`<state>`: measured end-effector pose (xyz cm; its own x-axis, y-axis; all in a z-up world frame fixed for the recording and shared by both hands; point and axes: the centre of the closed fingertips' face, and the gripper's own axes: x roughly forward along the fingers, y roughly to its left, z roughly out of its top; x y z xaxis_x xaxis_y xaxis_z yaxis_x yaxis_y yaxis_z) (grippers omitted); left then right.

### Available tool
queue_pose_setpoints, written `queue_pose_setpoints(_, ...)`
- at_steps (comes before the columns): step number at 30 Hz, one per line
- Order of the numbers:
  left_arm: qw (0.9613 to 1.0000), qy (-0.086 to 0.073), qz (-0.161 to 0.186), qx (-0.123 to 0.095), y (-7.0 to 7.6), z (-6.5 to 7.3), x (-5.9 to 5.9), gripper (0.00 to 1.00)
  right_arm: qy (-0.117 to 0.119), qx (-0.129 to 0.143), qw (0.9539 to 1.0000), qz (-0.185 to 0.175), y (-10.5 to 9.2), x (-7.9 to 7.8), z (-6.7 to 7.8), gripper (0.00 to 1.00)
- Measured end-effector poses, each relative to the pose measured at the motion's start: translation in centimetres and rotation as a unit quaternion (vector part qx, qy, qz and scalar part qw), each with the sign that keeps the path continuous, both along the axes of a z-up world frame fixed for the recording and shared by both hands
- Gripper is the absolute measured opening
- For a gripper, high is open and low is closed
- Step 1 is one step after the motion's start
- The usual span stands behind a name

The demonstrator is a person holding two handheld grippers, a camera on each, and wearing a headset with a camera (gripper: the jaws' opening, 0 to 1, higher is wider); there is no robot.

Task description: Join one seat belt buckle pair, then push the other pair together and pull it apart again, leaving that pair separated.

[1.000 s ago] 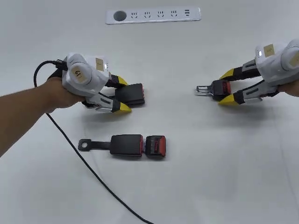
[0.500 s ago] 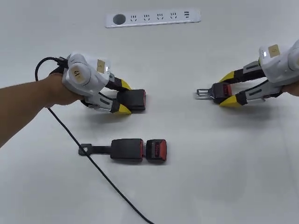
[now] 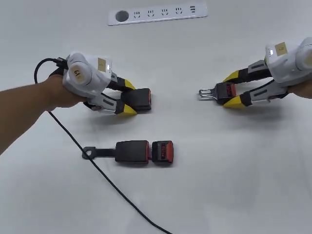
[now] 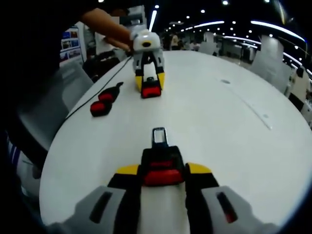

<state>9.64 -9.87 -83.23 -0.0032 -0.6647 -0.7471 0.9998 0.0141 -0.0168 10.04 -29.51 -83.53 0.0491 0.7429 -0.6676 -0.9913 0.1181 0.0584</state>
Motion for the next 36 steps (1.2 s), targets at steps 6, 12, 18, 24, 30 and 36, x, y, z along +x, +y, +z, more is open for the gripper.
queue_pose_setpoints(6, 1.0, 0.0, -0.001, 0.003, 0.0, -0.1, 0.1, 0.34, 0.0, 0.014, 0.9999, -0.007, 1.1, -0.1, 0.1, 0.35)
queue_pose_setpoints(12, 1.0, 0.001, 0.0, 0.003, -0.1, -0.2, 0.3, 0.34, 0.007, 0.027, 0.9995, -0.015, 2.4, -0.2, 0.1, 0.35)
queue_pose_setpoints(18, 1.0, 0.003, 0.0, 0.002, -0.2, -0.2, 0.4, 0.34, 0.009, 0.039, 0.9991, -0.016, 4.2, 0.0, 0.2, 0.35)
queue_pose_setpoints(24, 1.0, 0.003, -0.002, 0.004, -0.2, -0.3, 0.5, 0.34, 0.009, 0.048, 0.9987, -0.015, 6.4, 0.4, 0.1, 0.35)
queue_pose_setpoints(30, 1.0, 0.003, -0.005, 0.005, -0.2, -0.3, 0.5, 0.34, 0.015, 0.053, 0.9984, -0.015, 7.9, 0.5, 0.2, 0.35)
queue_pose_setpoints(36, 0.9999, 0.002, -0.009, 0.007, -0.3, -0.3, 0.5, 0.34, 0.012, 0.056, 0.9983, -0.012, 9.6, 0.8, 0.2, 0.35)
